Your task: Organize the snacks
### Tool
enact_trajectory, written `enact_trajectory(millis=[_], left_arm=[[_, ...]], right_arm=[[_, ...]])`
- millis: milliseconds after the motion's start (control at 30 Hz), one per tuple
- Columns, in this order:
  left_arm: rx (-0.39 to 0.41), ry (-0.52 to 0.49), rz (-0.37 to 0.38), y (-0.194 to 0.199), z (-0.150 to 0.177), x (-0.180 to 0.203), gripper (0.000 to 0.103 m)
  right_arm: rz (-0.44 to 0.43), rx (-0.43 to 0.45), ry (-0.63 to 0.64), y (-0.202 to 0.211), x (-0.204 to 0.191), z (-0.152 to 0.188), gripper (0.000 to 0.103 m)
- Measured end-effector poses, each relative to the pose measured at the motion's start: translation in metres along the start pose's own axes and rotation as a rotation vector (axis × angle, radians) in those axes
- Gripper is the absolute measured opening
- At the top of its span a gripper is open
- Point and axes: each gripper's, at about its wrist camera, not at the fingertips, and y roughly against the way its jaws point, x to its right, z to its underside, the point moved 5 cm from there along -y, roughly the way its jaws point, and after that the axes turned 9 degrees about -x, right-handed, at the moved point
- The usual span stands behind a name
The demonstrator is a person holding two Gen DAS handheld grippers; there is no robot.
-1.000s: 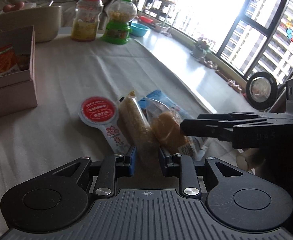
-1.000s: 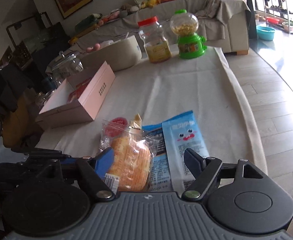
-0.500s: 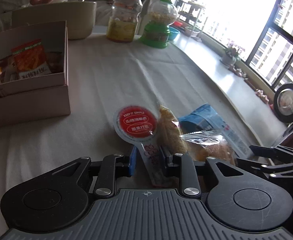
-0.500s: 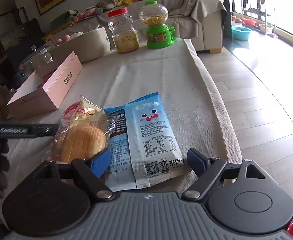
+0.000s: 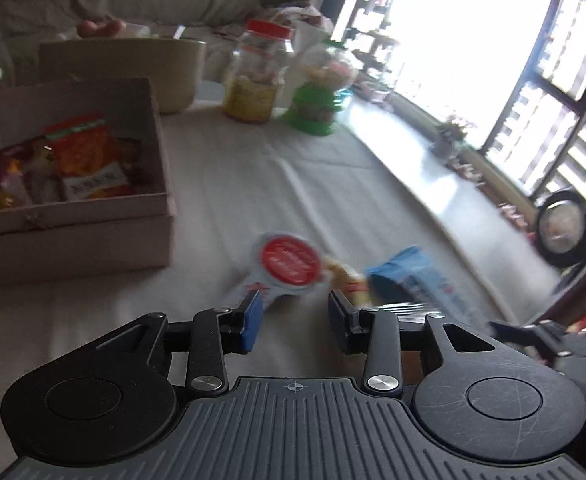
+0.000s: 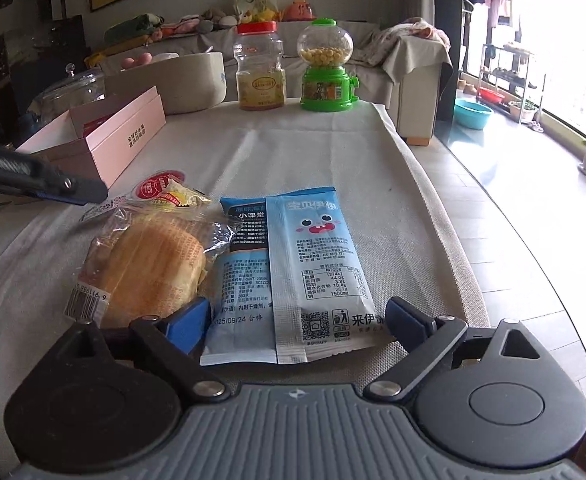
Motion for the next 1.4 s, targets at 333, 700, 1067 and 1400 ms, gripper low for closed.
enact_trajectory(millis=[333,700,1067,1400], left_arm=[[-0.049,-0.105,-0.057,-0.043,0.001,0.029,0.048],[-0.040,-0.187,-0.110,-0.035,0.009,0.026,0.051],[-0.093,-0.115,-0.070,-0.025,0.024,0.008,0.050],[-0.064,-0.092,-0.035,-0.025,0.030,0.002,0.044]], right_arm=[[0.008,0.063,-0.038,0.031,0.016,0.001,0.095],[-0.184,0.008,0.180,0.037,-0.045,-0.005,0.095],[-0.159,-0.006,0.168,0.030,-0.048,-0.002,0.095],[-0.213,-0.019,0.127,0.022,-0.057,-0.009,0.095]])
